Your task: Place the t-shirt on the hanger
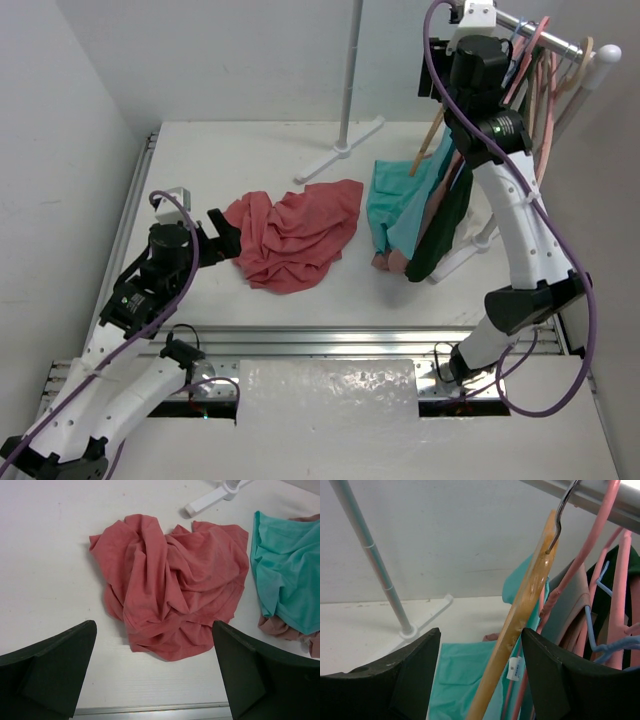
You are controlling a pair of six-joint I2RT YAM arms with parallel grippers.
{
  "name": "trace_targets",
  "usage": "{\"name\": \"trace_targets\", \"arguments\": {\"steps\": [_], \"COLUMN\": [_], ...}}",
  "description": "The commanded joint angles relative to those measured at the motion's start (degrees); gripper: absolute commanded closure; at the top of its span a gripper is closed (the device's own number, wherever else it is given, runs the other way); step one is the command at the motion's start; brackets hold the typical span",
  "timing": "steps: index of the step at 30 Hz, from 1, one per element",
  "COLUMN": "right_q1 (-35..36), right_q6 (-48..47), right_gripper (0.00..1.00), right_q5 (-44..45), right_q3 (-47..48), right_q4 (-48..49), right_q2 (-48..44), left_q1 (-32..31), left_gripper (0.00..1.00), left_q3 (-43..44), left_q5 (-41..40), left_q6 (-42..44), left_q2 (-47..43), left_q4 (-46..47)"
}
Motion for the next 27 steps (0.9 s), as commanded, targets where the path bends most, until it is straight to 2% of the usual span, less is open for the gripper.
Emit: {"name": "trace_targets", "arguments": {"steps": [1, 4, 9, 13, 14, 15, 16, 27], "right_q1": [-0.23, -0.23, -0.23, -0.23, -0.23, -0.23, -0.23, 3.02], "right_q6": [-1.69, -2.83, -3.1, -2.4, -2.05, -1.0, -0.56, 2.52], "right_gripper": [0.34, 0.34, 0.36, 0.47, 0.58, 0.63, 1.0, 1.0], "right_q5": [1.89, 4.09, 9.27, 8.84, 8.67, 7.71, 7.44, 4.89], "right_q3": [-0.4, 0.39, -4.77, -9.88, -11.2, -11.9, -13.48, -15.34], "right_q4": [4.21, 4.99, 9.64, 12.38, 12.38, 12.38, 12.9, 17.3], "right_q2": [0.95, 2.97, 1.4, 0.16, 0.16, 0.25, -0.1, -2.56], "left_q1": [0.68, 0.68, 0.68, 0.68, 0.68, 0.68, 0.68, 0.68], "left_gripper": [0.02, 0.02, 0.02, 0.02, 0.02, 0.02, 0.02, 0.02], "left_q3": [-0.31, -0.31, -0.31, -0.31, -0.31, -0.31, -0.4, -0.49], "left_q5": [1.01, 1.45, 1.63, 1.8, 1.98, 1.98, 2.15, 2.51], "left_q6": [0.69, 0.78, 0.78, 0.87, 0.87, 0.87, 0.87, 0.96], "left_q2": [-0.57, -0.31, -0.57, -1.01, -1.01, -1.01, -1.09, -0.74], "left_q4": [2.9, 2.99, 2.99, 2.99, 3.16, 3.17, 3.17, 3.25]}}
